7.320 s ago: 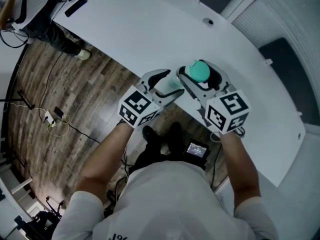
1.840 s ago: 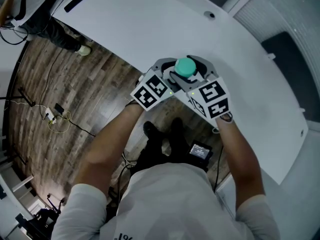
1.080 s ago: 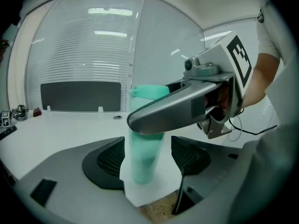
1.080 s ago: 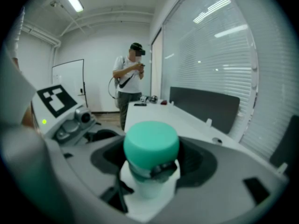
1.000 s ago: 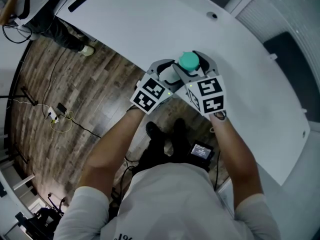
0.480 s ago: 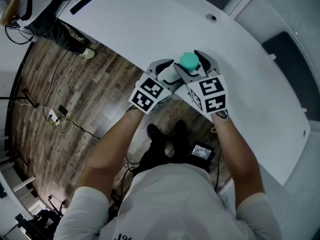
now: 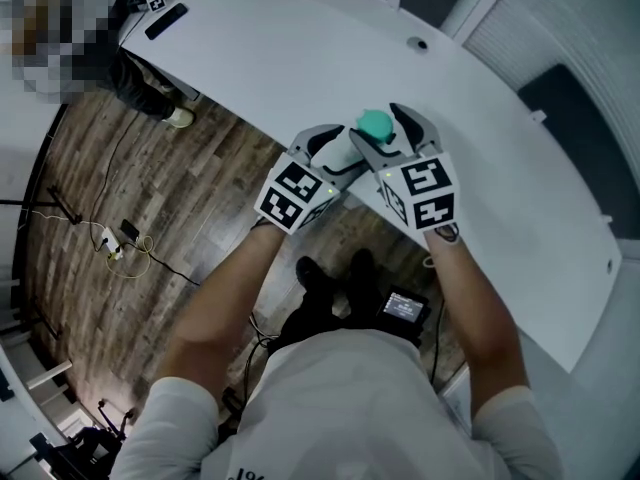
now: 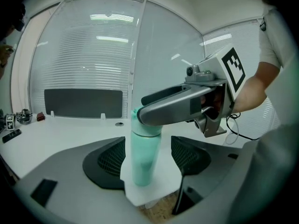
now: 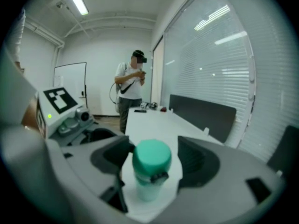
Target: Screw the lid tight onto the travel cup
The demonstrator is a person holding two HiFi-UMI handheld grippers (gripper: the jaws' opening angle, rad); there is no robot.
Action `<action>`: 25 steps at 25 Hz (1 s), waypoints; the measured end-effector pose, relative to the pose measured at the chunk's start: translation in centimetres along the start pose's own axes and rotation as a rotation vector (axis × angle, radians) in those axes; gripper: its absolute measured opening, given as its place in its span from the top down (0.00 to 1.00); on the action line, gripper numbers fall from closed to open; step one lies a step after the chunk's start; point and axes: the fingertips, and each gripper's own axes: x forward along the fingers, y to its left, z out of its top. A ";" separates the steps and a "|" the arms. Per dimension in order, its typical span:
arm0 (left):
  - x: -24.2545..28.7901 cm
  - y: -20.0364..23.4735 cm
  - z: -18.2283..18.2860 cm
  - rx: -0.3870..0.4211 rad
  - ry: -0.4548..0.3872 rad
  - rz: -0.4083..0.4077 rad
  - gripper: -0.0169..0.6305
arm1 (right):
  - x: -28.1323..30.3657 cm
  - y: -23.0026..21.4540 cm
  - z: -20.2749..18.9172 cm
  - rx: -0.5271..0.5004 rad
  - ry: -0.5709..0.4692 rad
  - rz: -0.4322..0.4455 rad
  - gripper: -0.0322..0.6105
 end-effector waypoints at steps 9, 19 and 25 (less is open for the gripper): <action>-2.3 0.4 4.0 0.012 -0.071 0.017 0.48 | -2.2 -1.1 3.0 -0.008 -0.044 -0.051 0.45; -5.7 -0.1 8.3 -0.025 -0.167 0.011 0.48 | -5.9 -2.1 6.6 0.030 -0.120 -0.115 0.45; -8.2 -1.6 11.4 -0.047 -0.268 -0.031 0.50 | -8.8 -2.2 7.5 0.035 -0.150 -0.169 0.65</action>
